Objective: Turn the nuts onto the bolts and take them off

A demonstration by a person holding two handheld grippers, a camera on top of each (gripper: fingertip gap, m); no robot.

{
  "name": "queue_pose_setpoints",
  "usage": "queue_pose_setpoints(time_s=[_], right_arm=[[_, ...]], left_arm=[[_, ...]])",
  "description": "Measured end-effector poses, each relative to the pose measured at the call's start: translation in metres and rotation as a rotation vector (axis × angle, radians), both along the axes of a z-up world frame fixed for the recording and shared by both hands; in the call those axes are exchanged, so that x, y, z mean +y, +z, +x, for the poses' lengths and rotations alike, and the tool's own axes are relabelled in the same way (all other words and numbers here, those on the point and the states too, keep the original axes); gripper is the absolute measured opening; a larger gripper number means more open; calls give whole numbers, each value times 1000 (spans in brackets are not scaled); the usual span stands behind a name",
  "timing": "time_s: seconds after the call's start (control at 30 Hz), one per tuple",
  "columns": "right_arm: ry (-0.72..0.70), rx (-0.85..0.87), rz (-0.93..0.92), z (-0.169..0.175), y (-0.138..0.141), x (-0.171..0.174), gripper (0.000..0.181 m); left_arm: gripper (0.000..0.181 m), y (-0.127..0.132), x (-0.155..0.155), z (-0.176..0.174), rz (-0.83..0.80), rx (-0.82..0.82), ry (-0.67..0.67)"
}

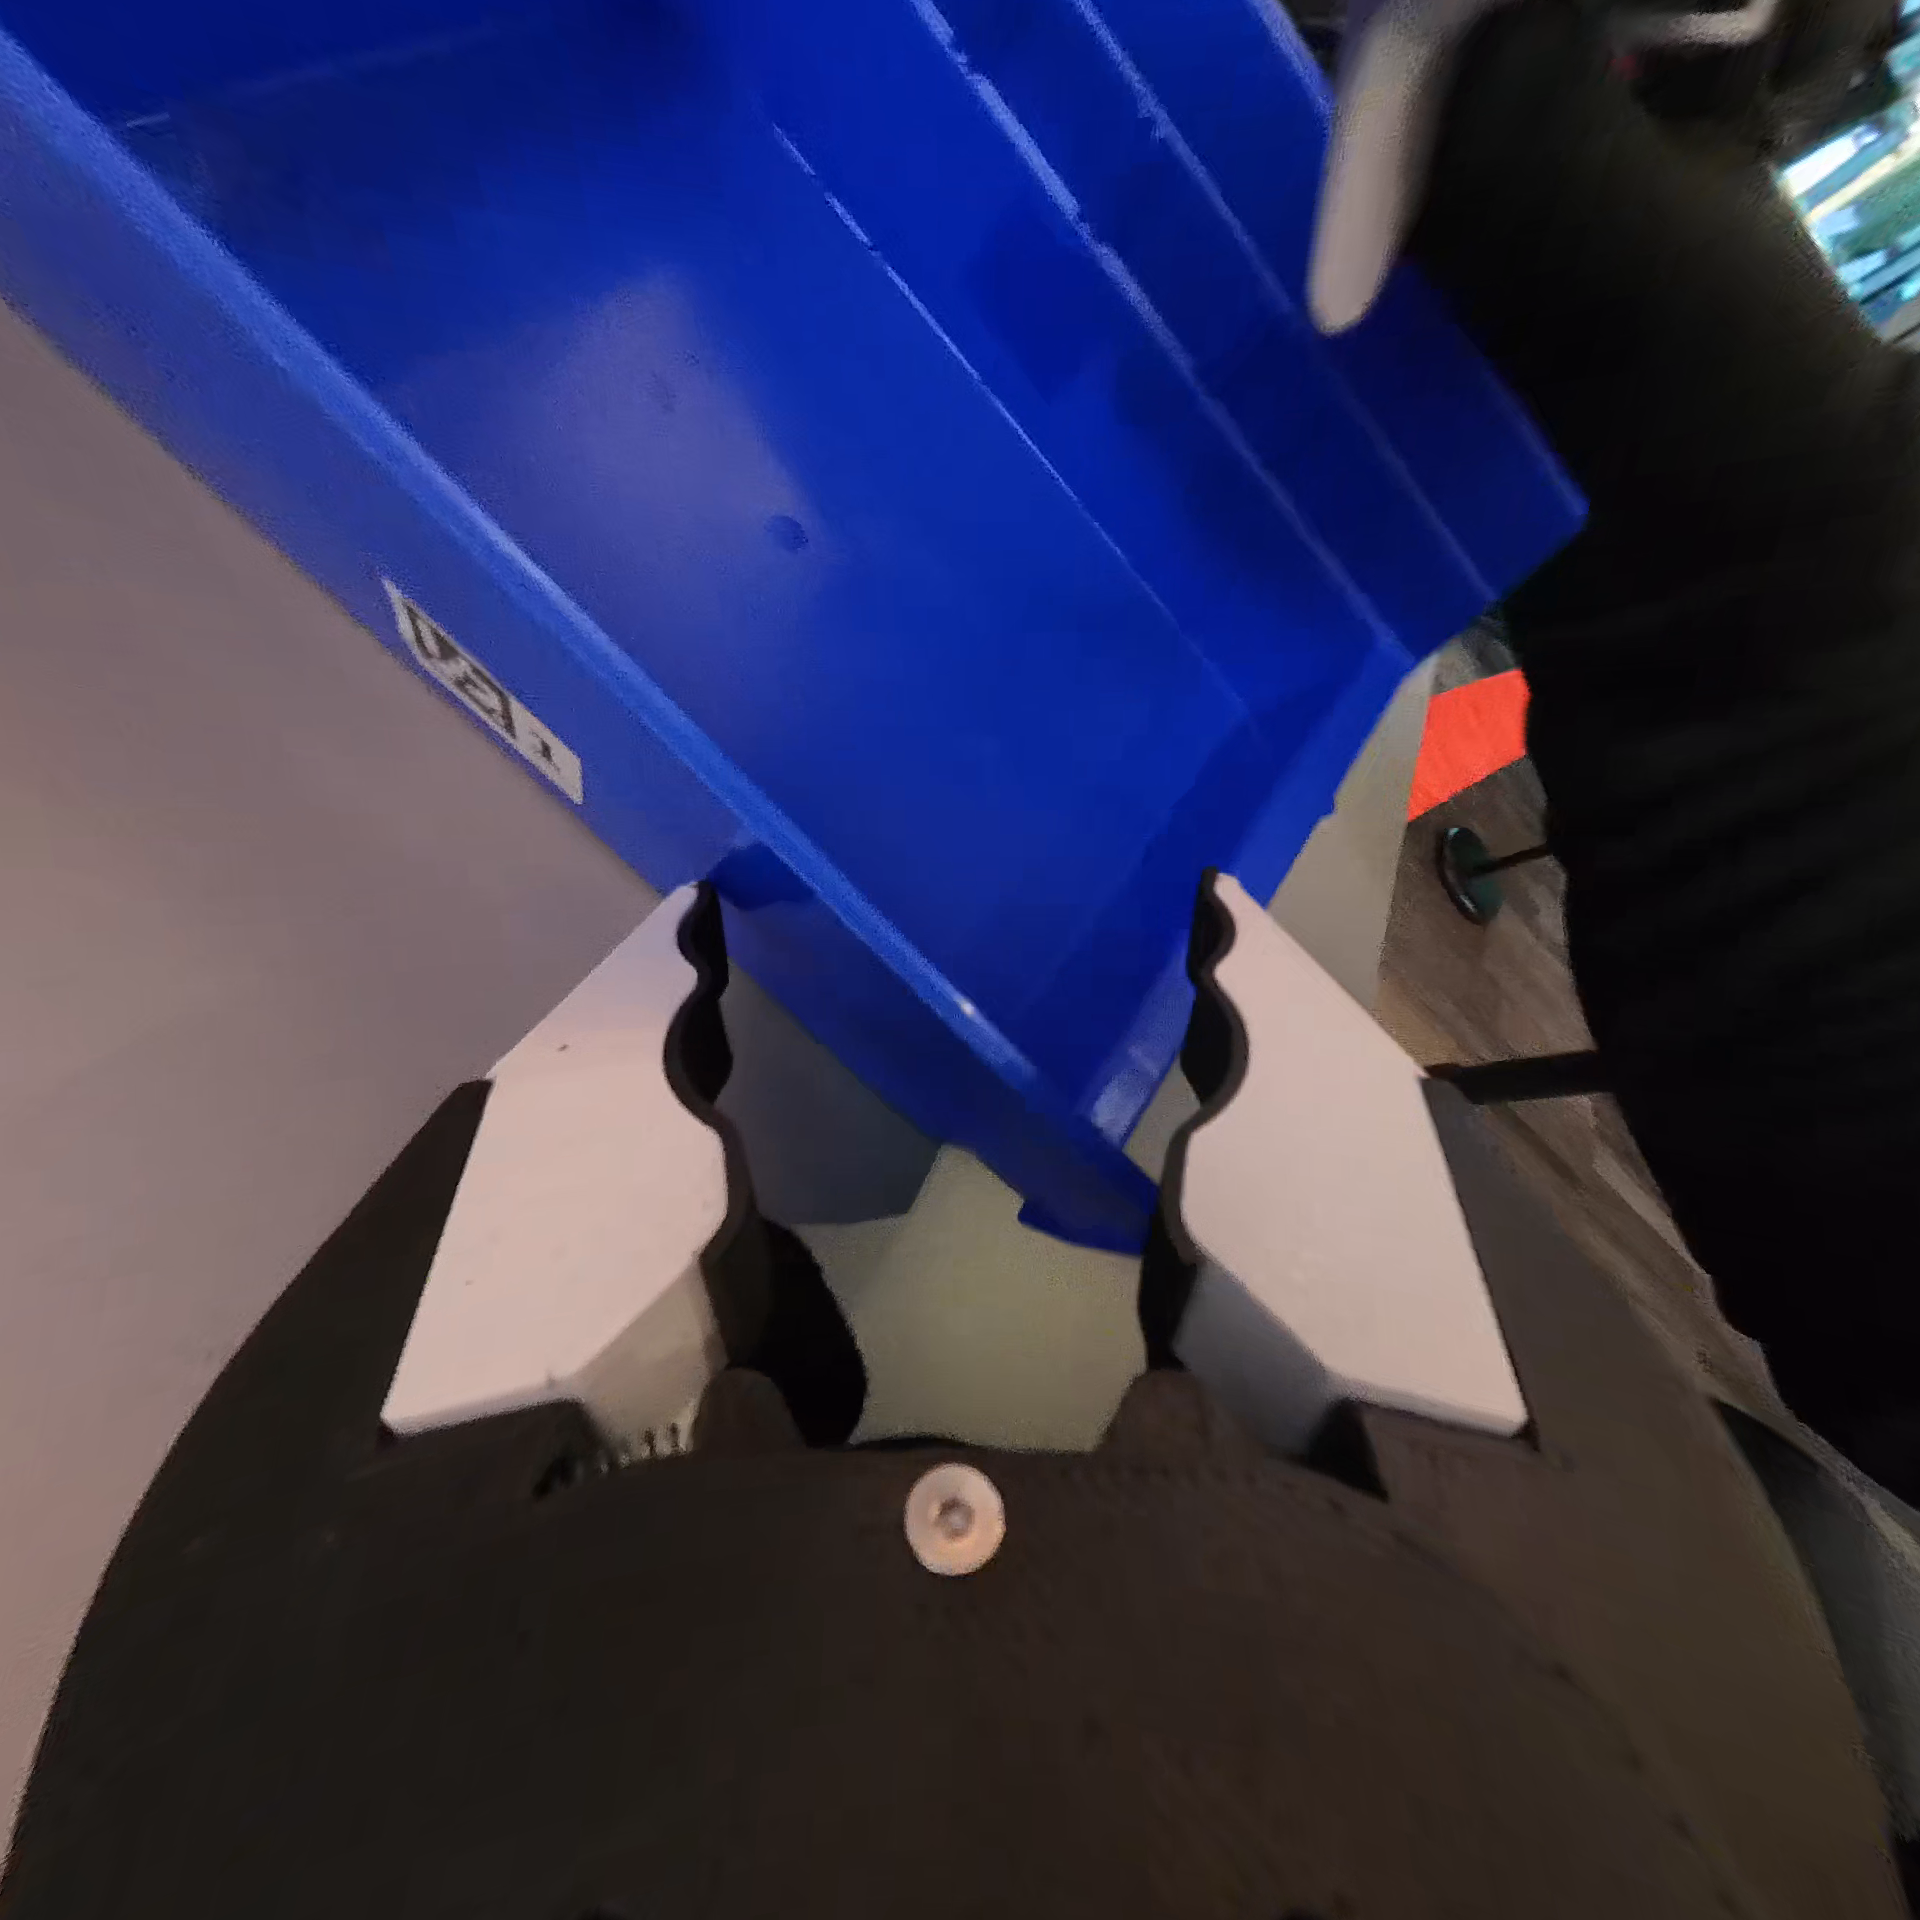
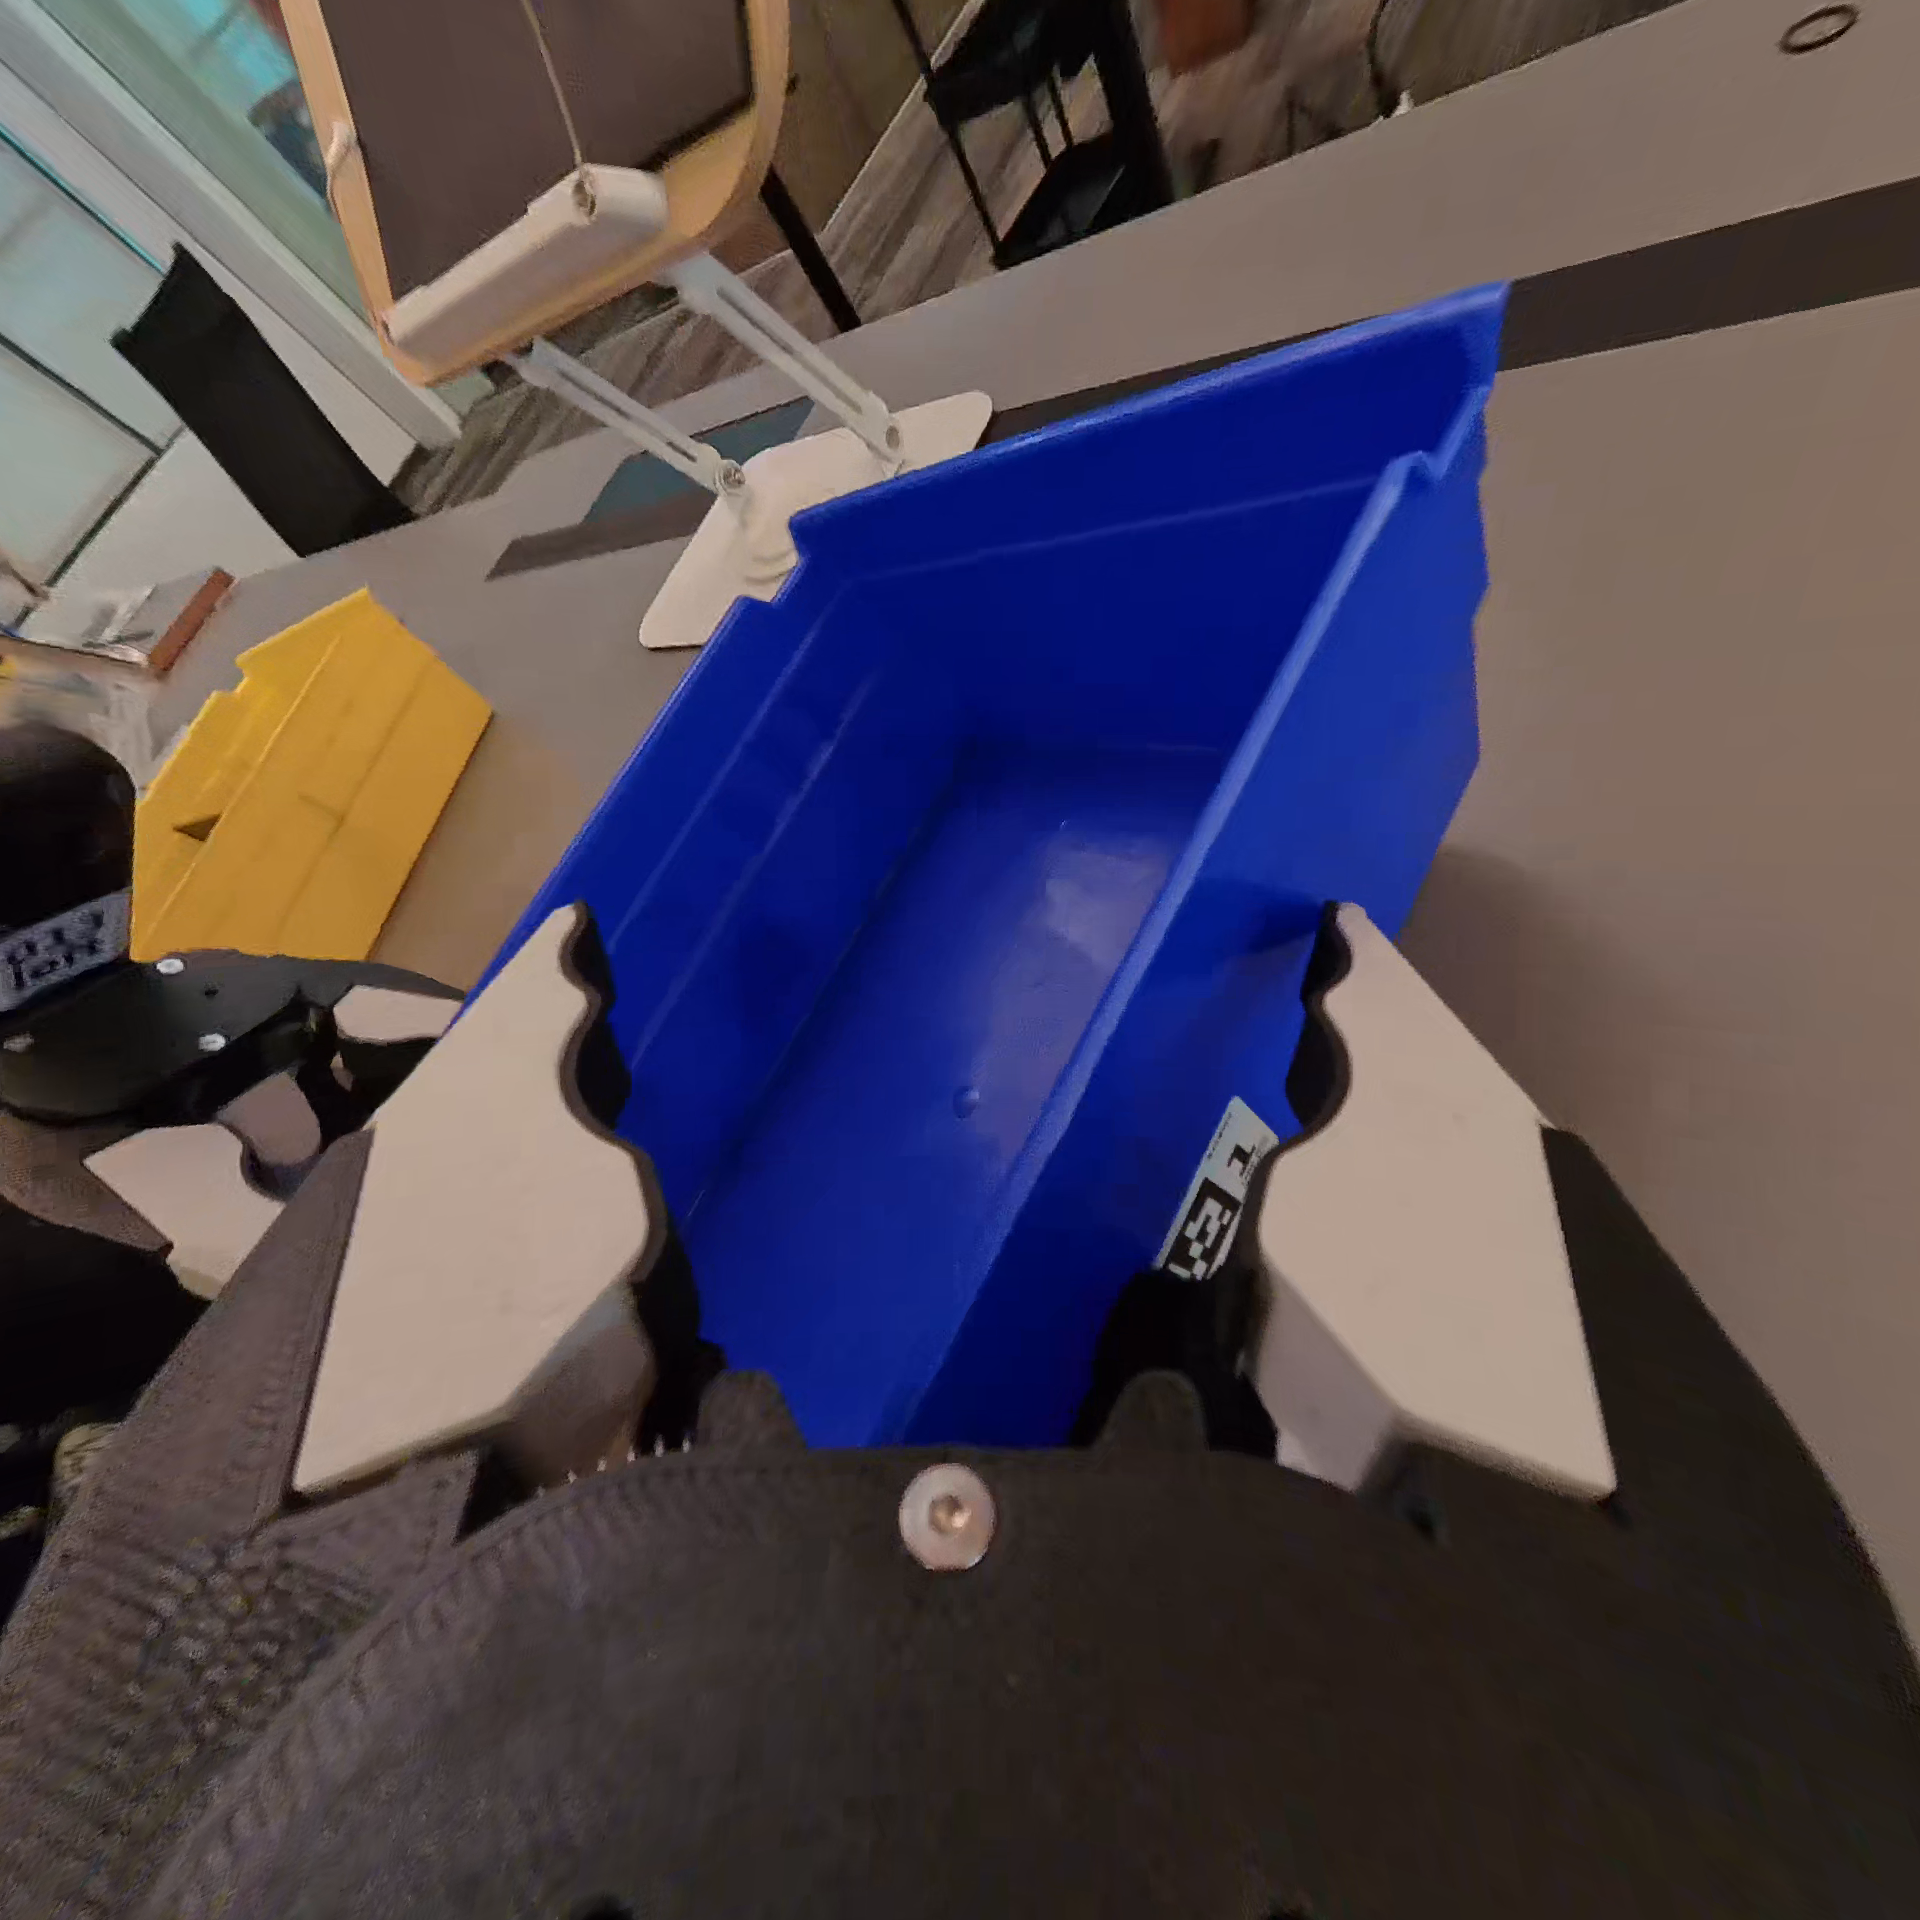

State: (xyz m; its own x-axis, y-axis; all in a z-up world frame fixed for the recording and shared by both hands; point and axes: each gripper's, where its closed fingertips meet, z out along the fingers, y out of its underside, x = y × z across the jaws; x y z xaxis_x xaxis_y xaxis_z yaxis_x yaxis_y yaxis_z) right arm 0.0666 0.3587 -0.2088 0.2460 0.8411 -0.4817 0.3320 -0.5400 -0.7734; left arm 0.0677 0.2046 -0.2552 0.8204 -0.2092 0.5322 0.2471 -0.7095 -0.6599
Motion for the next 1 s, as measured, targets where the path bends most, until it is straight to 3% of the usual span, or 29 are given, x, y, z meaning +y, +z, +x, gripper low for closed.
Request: queue_pose_setpoints(time_s=[0.13,0.2,0.3,0.4,0.5,0.67,0.73,0.83,0.9,0.97,1.0], right_arm=[[30,11,-65,3,-6,19,124],[14,24,-49,5,-4,24,125],[-47,38,-10,14,2,34,128],[-127,-27,162,29,15,43,129],[-205,-69,376,41,47,41,131],[-154,40,567,19,119,-25,125],[-91,78,605,-1,137,-62,120],[32,126,637,-34,149,-123,117],[132,172,615,-55,150,-166,115],[222,189,582,-72,144,-204,114],[253,196,575,-79,141,-220,113]], left_arm=[[93,5,5,9,23,-78,-32],[84,14,-2,7,38,-129,-49],[83,35,-26,-11,85,-123,-48],[80,66,-68,-58,148,-10,21],[77,91,-126,-143,160,159,198],[75,102,-275,-328,-44,624,630],[76,91,-337,-374,-182,692,746],[81,58,-399,-404,-346,646,809],[78,34,-428,-416,-457,701,801],[75,14,-439,-418,-502,685,777],[57,5,-436,-412,-484,620,753]])
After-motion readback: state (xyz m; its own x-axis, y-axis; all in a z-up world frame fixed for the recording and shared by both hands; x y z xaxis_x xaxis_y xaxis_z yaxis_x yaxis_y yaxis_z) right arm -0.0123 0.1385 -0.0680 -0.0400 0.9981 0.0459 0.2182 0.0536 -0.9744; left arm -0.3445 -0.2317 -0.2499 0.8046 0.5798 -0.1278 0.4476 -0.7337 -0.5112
